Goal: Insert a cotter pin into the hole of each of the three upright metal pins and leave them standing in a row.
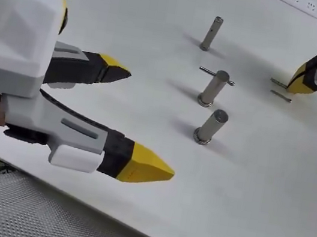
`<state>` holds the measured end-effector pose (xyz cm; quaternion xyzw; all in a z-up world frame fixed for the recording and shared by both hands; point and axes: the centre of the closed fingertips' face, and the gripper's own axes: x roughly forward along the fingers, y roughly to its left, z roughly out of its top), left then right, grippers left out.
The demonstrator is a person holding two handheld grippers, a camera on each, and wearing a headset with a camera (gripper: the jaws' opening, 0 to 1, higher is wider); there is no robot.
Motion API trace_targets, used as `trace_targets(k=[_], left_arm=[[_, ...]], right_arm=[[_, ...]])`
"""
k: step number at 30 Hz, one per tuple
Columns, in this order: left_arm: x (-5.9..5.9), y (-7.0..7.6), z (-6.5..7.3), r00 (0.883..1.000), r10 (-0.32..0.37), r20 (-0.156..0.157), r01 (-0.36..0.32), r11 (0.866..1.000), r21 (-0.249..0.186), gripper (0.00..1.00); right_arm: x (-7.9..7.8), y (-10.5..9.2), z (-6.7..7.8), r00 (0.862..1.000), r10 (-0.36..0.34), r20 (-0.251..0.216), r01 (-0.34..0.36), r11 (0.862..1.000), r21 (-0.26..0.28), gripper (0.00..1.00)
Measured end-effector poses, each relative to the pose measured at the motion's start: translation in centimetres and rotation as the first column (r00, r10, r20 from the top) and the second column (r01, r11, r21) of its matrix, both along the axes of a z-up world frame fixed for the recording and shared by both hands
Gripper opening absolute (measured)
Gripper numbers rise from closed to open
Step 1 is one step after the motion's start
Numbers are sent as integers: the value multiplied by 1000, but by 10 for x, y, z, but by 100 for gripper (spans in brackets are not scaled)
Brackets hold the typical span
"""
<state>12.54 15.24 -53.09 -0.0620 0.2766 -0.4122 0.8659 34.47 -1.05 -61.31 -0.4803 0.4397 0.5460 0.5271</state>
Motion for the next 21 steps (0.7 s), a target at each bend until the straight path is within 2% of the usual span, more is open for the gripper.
trace_targets(k=[2,11,16,21], left_arm=[[0,0,0,1000,0,1,0,1000,1,91],[0,-1,3,1000,-2,1,2,1000,6,91],[0,-1,3,1000,-5,-1,5,1000,14,91],[-2,-2,4,1000,-9,-1,9,1000,15,91]], right_arm=[[0,1,0,1000,-24,-4,24,1000,-5,0],[-1,-1,0,1000,-17,-24,17,999,-34,0],[9,0,-2,998,-43,-37,41,998,-46,0],[4,-2,-2,999,-26,-27,25,999,-36,0]])
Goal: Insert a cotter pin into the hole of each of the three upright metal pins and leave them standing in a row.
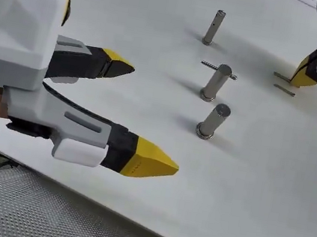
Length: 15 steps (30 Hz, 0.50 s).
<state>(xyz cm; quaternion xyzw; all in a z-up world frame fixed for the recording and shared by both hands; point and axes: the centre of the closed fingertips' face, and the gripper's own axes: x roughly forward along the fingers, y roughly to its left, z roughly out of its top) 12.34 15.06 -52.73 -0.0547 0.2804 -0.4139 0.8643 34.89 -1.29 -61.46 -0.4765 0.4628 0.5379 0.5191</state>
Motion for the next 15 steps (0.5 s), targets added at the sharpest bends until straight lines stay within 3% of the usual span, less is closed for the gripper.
trace_targets(k=[11,13,15], left_arm=[[2,4,-1,1000,16,-3,-16,1000,3,91],[3,5,-1,1000,20,-2,-20,1000,6,90],[4,6,0,1000,25,1,-25,1000,8,90]], right_arm=[[-3,1,0,1000,8,15,-8,1000,10,0],[2,-1,1,999,6,51,-5,1000,-13,0],[0,-1,2,999,3,47,-3,1000,-13,0]])
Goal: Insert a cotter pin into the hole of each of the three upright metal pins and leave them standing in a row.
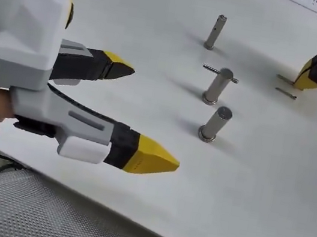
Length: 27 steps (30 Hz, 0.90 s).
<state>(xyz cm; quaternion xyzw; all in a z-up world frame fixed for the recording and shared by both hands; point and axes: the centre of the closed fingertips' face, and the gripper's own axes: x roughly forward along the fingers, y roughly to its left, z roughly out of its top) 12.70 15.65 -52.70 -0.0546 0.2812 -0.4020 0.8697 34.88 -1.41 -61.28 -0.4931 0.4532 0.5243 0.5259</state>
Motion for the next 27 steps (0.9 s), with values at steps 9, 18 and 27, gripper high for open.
trace_targets(k=[9,18,27], left_arm=[[6,2,8,1000,13,19,-13,1000,-6,88],[14,-2,18,999,15,35,-14,999,-31,83],[19,-13,26,999,-3,44,5,999,-40,79]], right_arm=[[-10,-1,35,999,-6,52,2,997,75,0],[-22,-4,55,991,0,133,-22,986,166,0],[-62,4,80,981,2,195,-53,965,257,0]])
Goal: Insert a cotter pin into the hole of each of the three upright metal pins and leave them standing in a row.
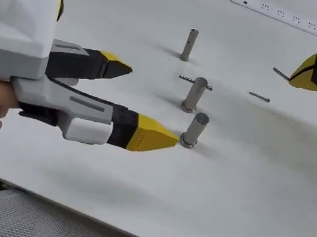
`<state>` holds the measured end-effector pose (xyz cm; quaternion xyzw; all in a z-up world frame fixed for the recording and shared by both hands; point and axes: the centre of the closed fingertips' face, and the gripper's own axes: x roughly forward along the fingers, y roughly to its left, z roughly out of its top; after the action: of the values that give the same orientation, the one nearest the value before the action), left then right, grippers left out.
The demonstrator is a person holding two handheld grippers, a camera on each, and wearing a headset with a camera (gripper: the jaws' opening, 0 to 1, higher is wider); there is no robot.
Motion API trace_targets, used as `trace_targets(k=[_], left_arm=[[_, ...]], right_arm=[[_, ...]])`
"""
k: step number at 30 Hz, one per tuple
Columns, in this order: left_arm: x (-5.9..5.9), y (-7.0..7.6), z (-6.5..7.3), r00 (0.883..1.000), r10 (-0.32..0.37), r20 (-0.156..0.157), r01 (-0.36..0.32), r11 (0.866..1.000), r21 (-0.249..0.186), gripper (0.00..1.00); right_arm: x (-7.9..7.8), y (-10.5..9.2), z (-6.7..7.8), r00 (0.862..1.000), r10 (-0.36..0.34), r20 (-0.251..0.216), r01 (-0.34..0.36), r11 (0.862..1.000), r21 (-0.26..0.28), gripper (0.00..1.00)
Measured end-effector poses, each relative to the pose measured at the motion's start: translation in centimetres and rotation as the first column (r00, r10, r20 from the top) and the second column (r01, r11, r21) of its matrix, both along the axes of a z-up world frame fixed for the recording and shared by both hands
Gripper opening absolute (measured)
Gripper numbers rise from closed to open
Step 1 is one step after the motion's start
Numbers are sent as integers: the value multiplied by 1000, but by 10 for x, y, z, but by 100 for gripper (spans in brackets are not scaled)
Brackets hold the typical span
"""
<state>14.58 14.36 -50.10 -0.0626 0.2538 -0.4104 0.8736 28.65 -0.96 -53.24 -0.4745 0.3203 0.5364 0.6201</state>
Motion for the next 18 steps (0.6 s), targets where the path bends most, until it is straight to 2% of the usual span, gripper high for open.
trace_targets(k=[2,4,7,10,15,18], left_arm=[[1,-2,-1,1000,-6,-3,6,1000,12,77],[1,-5,-2,1000,-14,-10,14,1000,22,75],[2,-10,-1,1000,-21,-15,21,1000,16,72],[5,-15,2,1000,-26,-16,26,1000,4,69],[10,-26,8,999,-33,-14,32,999,-22,61],[14,-34,13,999,-39,-26,38,998,-54,55]], right_arm=[[0,1,0,1000,1,20,-2,1000,23,0],[-16,6,5,999,2,33,-4,999,50,0],[-24,10,9,998,2,62,-6,997,76,0],[-36,15,15,996,-10,88,-1,992,125,0],[-45,16,17,990,-43,136,20,986,166,0],[-50,16,19,987,-59,152,28,980,197,0]])
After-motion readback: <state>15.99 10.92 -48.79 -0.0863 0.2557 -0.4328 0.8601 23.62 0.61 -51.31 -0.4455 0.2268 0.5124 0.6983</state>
